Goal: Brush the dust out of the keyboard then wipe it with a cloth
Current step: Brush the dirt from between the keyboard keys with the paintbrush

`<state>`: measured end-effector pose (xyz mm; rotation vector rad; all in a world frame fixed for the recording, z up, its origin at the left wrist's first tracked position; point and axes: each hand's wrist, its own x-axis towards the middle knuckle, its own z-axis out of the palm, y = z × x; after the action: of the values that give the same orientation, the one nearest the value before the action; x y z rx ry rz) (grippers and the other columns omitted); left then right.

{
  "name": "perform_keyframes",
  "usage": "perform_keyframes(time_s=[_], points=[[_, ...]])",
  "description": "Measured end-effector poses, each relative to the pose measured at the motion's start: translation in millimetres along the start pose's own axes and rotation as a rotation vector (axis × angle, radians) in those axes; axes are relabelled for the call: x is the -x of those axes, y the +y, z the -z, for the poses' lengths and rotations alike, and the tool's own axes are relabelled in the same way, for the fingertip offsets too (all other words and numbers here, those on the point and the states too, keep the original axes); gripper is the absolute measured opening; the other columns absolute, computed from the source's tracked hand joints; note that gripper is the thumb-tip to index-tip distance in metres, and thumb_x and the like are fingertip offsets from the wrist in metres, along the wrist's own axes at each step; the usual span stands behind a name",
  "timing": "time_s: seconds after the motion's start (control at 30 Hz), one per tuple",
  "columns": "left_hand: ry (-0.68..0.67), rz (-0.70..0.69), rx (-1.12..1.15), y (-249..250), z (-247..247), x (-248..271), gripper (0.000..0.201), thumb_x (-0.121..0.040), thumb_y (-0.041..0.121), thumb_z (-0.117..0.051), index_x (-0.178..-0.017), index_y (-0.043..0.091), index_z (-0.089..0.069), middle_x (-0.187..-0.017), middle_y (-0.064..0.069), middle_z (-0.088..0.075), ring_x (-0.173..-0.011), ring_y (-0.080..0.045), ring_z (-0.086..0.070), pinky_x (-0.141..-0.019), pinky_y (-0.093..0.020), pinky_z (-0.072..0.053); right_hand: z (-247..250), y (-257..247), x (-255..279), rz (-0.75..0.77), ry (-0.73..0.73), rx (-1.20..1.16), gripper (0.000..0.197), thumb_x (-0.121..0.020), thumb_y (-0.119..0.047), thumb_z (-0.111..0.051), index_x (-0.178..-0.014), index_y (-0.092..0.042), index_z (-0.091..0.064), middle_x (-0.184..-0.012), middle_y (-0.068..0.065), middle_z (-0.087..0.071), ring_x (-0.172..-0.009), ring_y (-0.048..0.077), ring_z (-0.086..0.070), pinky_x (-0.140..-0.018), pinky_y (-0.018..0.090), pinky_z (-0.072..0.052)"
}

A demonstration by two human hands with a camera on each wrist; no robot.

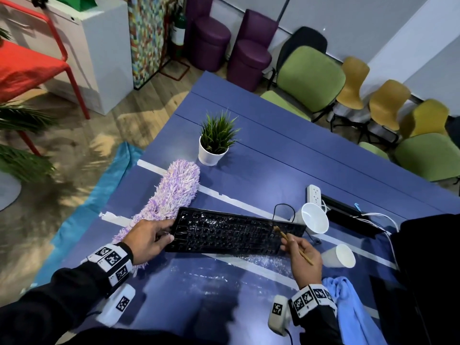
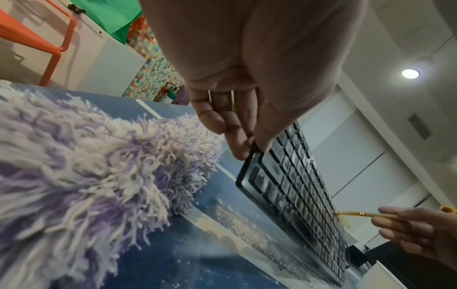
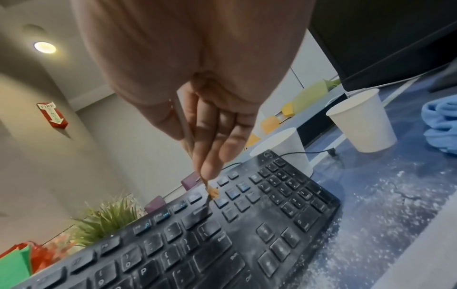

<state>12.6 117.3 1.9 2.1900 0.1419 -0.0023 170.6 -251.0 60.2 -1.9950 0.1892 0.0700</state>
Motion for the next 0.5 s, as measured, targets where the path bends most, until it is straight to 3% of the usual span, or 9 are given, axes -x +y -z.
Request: perform_keyframes(time_s=[0.1,0.2,0.23,0.33,0.4,0.47,0.5], points=[[-0.016,0.017,0.003,-4,-4,0,0.041,-0.085,0.045,-0.052,-0.125,0.038,-0.054,-0.094,0.021,-0.071,-0.082,0.003,-0.067,-0.08,-0.028,-0.054,-4,-1,1,-0.022,0.103,-0.016,0.014,-0.093,-0.017,-0.059,-0.088,-0.015,-0.072,-0.079,0.006,-0.076,-0.074,0.022,-0.071,-0.083,0.041,-0.059],[0.016,0.048,-0.007,-11,-8,1,0.055,-0.081,0.055,-0.048,-0.13,0.029,-0.053,-0.109,0.015,-0.07,-0.093,0.0,-0.067,-0.087,-0.031,-0.054,-12,-9,12,-0.013,-0.114,-0.007,0.014,-0.095,-0.015,-0.059,-0.09,-0.01,-0.072,-0.081,0.008,-0.076,-0.077,0.026,-0.071,-0.077,0.033,-0.059],[0.024,0.055,-0.021,-12,-9,1,0.056,-0.081,0.054,-0.049,-0.13,0.027,-0.054,-0.11,0.013,-0.07,-0.092,0.0,-0.066,-0.087,-0.031,-0.054,-14,-7,12,0.006,-0.105,0.009,0.015,-0.094,-0.016,-0.059,-0.089,-0.015,-0.072,-0.081,0.006,-0.077,-0.077,0.024,-0.071,-0.079,0.034,-0.058],[0.034,0.038,-0.031,-5,-7,1,0.046,-0.082,0.045,-0.053,-0.125,0.031,-0.057,-0.092,0.015,-0.073,-0.073,0.002,-0.064,-0.076,-0.024,-0.053,-9,-5,2,0.006,0.154,0.034,0.017,-0.092,-0.023,-0.059,-0.081,-0.027,-0.072,-0.077,-0.001,-0.076,-0.076,0.017,-0.073,-0.084,0.04,-0.058],[0.036,0.033,-0.015,-2,-7,2,0.042,-0.083,0.044,-0.053,-0.124,0.035,-0.057,-0.087,0.018,-0.072,-0.072,0.001,-0.065,-0.074,-0.025,-0.053,-10,-10,3,-0.014,0.053,0.016,0.015,-0.093,-0.021,-0.06,-0.084,-0.021,-0.072,-0.079,0.004,-0.077,-0.074,0.018,-0.073,-0.082,0.039,-0.058],[0.042,0.035,0.015,-3,-8,4,0.042,-0.083,0.043,-0.054,-0.123,0.034,-0.057,-0.092,0.019,-0.072,-0.079,0.003,-0.067,-0.078,-0.026,-0.054,-13,-19,11,-0.03,-0.159,-0.034,0.014,-0.095,-0.012,-0.058,-0.093,-0.008,-0.071,-0.085,0.012,-0.077,-0.072,0.018,-0.072,-0.074,0.031,-0.06],[0.041,0.021,0.015,-3,-8,5,0.04,-0.083,0.041,-0.054,-0.122,0.034,-0.058,-0.093,0.02,-0.072,-0.08,0.004,-0.066,-0.078,-0.025,-0.054,-14,-23,14,-0.022,-0.193,-0.052,0.015,-0.095,-0.01,-0.057,-0.095,-0.003,-0.071,-0.086,0.013,-0.076,-0.071,0.017,-0.071,-0.071,0.026,-0.059]])
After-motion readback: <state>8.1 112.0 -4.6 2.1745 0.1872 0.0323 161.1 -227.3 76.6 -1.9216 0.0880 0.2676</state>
